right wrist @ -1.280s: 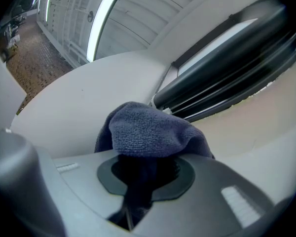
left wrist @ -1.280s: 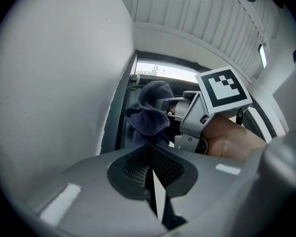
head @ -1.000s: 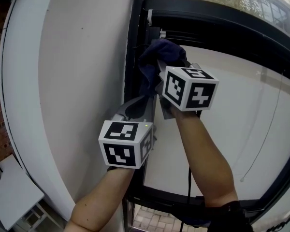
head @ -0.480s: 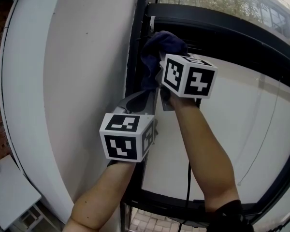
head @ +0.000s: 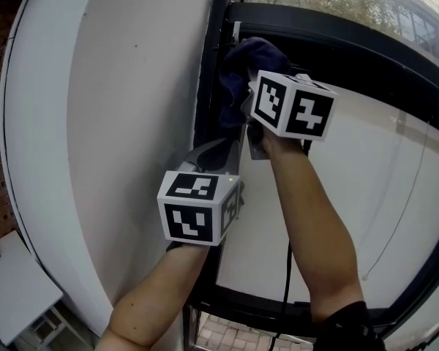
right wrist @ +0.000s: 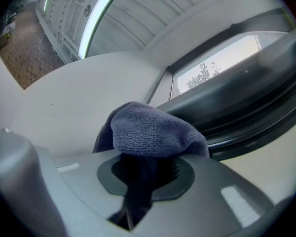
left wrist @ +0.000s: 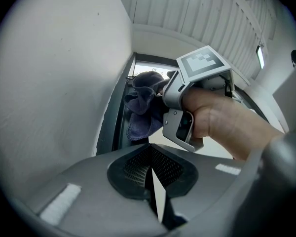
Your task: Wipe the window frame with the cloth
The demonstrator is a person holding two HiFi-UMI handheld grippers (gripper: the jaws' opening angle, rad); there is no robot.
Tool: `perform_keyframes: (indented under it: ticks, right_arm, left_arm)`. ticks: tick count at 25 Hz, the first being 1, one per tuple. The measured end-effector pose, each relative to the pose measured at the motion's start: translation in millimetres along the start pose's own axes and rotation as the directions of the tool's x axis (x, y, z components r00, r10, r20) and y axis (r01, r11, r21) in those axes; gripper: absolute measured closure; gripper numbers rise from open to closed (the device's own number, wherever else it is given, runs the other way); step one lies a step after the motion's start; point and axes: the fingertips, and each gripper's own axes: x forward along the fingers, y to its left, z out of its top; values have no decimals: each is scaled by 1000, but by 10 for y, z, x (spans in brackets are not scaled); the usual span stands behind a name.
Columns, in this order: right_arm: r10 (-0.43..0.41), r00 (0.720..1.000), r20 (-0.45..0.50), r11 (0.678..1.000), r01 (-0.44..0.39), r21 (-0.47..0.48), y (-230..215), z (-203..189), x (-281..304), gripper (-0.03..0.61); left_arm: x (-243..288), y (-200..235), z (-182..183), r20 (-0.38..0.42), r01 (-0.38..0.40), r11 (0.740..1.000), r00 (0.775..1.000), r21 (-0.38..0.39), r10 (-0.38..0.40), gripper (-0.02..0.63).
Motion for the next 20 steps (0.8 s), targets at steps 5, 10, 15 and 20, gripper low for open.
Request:
perform_keyframes:
  ticks: [5,10,15,20]
  right_arm:
    - [2,1000,23,1000,-3,22,5,4,-34,524]
    - [33,997,67,999,-33,10,53,-2,-243,523]
    - [49,996,73,999,-49,1,37,-4,-506,523]
    - [7,999,40,1000,-8,16,-213,-109,-771,523]
  left_arm:
    - [-42,-26,-59,-8,4,1000,1000,-6,-4,620]
    - [-136,-69,-127,-29,9,1000,1000,4,-9,620]
    - [-204,-107,-287,-63,11,1000,998,-2,-11,620]
    - [-233,-259,-457,-95,23,999,995,-27,-26,620]
